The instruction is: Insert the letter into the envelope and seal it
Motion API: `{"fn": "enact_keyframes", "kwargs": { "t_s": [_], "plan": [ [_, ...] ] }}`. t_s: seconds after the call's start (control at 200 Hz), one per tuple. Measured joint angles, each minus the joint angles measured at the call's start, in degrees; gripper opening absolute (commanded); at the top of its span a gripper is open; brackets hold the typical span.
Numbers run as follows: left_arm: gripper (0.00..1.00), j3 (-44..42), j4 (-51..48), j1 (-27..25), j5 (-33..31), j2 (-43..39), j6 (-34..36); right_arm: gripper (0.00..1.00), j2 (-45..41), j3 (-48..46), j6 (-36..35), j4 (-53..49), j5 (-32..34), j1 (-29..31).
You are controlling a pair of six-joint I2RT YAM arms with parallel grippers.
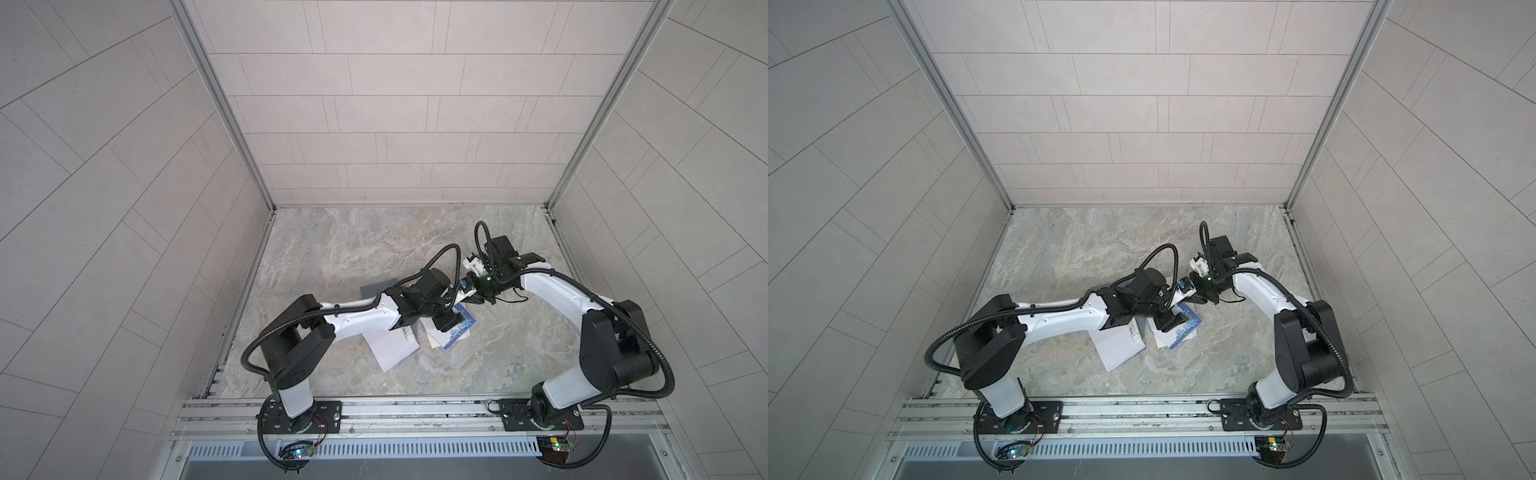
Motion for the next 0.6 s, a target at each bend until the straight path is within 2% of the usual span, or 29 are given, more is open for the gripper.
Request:
{"fn": "enact_keyframes", "kwargs": {
  "t_s": [0.125, 0.23, 0.35, 0.6],
  "plan": [
    [0.70, -3.39, -2.43, 2.56, -2.86, -1.27, -2.27, 0.00, -1.60, 1.20, -1.36, -2.91, -3.43, -0.98],
    [0.74, -7.93, -6.49, 4.57, -5.14, -0.94, -3.28, 0.00, -3.96, 2.78, -2.40, -4.20, -5.33, -1.29],
    [0.74, -9.70, -9.38, 4.37, -5.92, -0.98, -4.15, 0.00, -4.31, 3.21, -3.26, -4.83, -6.45, -1.51],
    [0.77, -9.60, -9.22, 4.04, -5.95, -2.03, -4.57, 0.00, -3.58, 3.17, -4.20, -6.16, -6.62, -1.60]
  ]
}}
